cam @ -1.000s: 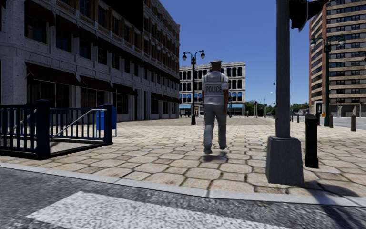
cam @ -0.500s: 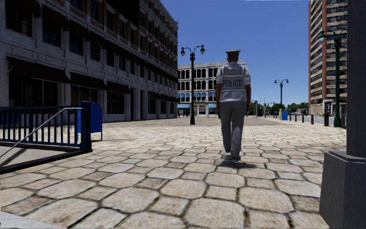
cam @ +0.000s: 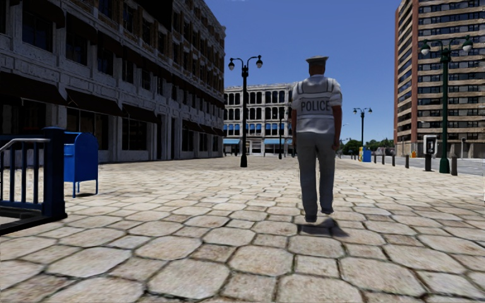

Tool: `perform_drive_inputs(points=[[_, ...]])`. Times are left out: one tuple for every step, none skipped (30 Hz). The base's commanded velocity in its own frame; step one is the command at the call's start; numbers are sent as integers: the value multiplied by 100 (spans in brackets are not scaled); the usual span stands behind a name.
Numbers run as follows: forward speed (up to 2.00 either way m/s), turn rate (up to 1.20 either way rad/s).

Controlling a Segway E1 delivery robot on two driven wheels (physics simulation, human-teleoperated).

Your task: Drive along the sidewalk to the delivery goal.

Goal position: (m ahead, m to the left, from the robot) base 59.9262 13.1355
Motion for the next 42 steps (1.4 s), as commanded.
perform_drive_inputs(points=[[177, -43], [177, -43], [177, -43], [177, -43], [177, -43], [177, -43], [177, -43], [177, -26], [177, -2], [177, 0], [177, 0], [177, 0], [177, 0], [177, 0], [177, 0], [177, 0], [177, 0], [177, 0], [177, 0], [177, 0], [177, 0], [177, 0], [177, 0], [177, 0], [177, 0], [177, 0], [177, 0], [177, 0], [177, 0], [177, 0], [177, 0], [177, 0], [177, 0], [200, 0], [200, 0], [200, 0], [200, 0], [200, 0], [200, 0], [200, 0], [200, 0], [200, 0]])
